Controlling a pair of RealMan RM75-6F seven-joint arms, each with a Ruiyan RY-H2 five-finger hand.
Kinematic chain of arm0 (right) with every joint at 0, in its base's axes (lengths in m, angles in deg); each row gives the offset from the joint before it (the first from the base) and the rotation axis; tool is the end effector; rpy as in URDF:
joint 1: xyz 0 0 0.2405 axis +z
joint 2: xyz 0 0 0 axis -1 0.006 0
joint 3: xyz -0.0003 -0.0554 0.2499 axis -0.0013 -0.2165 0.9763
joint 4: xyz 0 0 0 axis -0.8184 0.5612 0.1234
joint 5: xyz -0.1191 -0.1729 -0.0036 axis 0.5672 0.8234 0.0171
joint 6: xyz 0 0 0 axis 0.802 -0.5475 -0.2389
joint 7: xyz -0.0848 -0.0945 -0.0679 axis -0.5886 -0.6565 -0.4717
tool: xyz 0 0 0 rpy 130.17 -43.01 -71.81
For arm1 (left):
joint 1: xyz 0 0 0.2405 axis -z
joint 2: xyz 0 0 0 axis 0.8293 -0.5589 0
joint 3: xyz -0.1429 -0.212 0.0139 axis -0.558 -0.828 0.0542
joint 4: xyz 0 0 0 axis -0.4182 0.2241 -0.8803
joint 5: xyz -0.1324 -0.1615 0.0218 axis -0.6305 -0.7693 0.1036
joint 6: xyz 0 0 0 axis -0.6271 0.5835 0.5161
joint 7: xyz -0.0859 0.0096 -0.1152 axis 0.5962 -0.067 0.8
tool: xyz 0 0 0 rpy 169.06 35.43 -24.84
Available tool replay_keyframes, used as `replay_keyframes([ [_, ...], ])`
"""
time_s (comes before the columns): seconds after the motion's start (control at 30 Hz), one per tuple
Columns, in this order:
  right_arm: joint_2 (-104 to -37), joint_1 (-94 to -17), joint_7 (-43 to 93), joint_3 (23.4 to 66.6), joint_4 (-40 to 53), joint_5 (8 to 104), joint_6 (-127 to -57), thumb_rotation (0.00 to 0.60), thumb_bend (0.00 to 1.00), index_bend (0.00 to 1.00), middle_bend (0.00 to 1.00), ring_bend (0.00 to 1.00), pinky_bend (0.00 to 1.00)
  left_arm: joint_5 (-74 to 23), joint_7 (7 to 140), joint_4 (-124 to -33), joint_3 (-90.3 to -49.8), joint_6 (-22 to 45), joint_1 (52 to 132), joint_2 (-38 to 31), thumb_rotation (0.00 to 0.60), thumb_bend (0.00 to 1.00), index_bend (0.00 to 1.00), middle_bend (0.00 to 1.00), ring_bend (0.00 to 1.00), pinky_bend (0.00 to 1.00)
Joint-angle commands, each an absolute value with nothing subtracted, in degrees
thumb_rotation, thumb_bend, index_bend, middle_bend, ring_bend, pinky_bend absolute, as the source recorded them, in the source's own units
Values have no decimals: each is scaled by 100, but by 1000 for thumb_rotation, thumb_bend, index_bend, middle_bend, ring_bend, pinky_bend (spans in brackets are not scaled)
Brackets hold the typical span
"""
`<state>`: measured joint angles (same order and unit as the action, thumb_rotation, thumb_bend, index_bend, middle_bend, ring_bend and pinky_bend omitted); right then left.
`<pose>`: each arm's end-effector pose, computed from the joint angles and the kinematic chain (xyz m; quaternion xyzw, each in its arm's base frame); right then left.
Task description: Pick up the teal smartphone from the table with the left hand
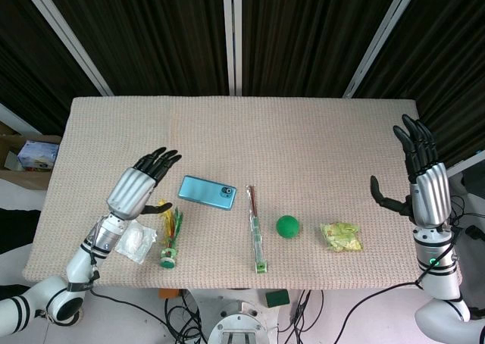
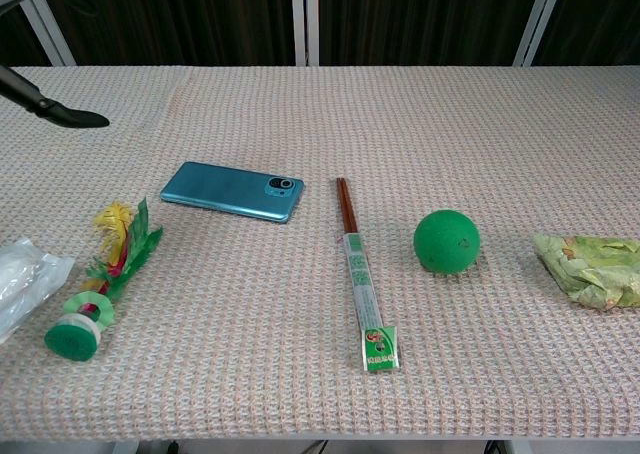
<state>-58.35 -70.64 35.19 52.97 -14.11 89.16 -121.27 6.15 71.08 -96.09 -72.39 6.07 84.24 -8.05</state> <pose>-0.1809 -0.2722 0.1770 0.5238 -0.2568 0.6903 0.4280 -0.1699 0.2958 0.0630 -0.7036 -0.3001 -0.5072 0.3971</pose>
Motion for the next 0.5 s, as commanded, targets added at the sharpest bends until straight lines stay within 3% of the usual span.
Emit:
replay_keyframes([
  [0.03,-5852,-7039,3484,5257,-1367,8905,-12099,401,476,0,0,0,0,587,7134,-9532,-7192,646,8495,-737,588,39,75,76,62,213],
  [0.33,-5805,-7069,3576,5156,-1235,8866,-12186,404,475,0,0,0,0,678,6927,-9649,-7038,700,8648,-766,586,41,75,77,62,210],
  [0.5,-5741,-7098,3625,5096,-1178,8806,-12174,403,476,0,0,0,0,730,6938,-9661,-6918,1141,8956,-633,600,68,99,148,62,221],
])
